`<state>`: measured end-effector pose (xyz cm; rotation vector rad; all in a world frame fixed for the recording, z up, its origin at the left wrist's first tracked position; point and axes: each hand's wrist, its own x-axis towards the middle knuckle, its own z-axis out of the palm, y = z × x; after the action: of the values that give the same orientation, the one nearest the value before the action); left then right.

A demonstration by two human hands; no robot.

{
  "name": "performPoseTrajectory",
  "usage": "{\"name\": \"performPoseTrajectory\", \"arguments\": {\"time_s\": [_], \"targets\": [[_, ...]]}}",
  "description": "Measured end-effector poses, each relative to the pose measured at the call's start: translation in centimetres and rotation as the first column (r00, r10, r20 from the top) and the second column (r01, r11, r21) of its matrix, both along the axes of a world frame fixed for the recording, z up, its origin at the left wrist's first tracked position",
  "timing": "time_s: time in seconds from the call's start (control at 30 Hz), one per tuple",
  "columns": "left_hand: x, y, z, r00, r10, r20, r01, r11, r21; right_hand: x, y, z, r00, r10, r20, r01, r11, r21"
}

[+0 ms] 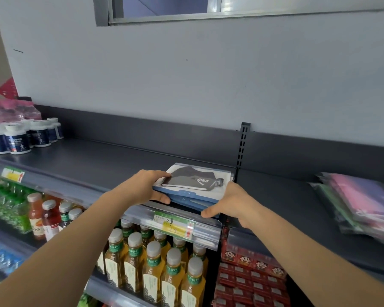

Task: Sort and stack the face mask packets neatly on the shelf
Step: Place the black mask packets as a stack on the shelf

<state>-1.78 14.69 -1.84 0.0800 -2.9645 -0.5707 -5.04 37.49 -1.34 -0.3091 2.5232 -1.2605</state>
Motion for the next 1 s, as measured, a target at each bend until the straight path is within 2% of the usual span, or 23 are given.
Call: {"name": "performPoseTrajectory", "arguments": {"time_s": [0.3,0.47,0.53,0.63,0.77,0.87,0.93,1.0], "targets": [[-1.4,0.1,-1.2,0.999,0.041,-0.009,-0.041,0.999,-0.012,-0.4,-0.3,-0.4,0.999,-0.039,0.008,0.039,0.999,-0.026],[-1.3,-0.3,-1.0,0.999,0.036,0.019,-0.035,0.999,-0.027,-0.6,0.5,0.1,0.993,0.002,0.114,0.025,0.972,-0.235],[-1.2,0.1,-0.3,0.999,0.017,0.046,-0.016,0.999,-0.036,-0.1,1.8,1.2,0.994,-0.005,0.112,0.04,0.947,-0.319],[-1.2,2.5,1.6,0.997,-0.058,-0.042,0.054,0.995,-0.081,0.3,4.5,2.6,0.999,-0.026,0.045,0.041,0.924,-0.38],[-1.7,9.4,3.4,0.936,-0.305,-0.178,0.297,0.952,-0.07,0.9,7.3,2.7,0.996,-0.086,-0.036,0.065,0.913,-0.402],[-2.9,13.9,3.3,0.878,-0.471,-0.088,0.45,0.873,-0.187,1.7,10.6,2.3,0.976,-0.19,-0.109,0.139,0.921,-0.363],[-3.7,15.3,3.6,0.88,-0.472,0.049,0.463,0.832,-0.304,2.1,13.4,2.2,0.95,-0.267,-0.16,0.2,0.918,-0.342],[-4.2,15.8,4.3,0.888,-0.444,0.12,0.456,0.821,-0.344,2.5,16.7,2.2,0.908,-0.348,-0.235,0.273,0.914,-0.301]]}}
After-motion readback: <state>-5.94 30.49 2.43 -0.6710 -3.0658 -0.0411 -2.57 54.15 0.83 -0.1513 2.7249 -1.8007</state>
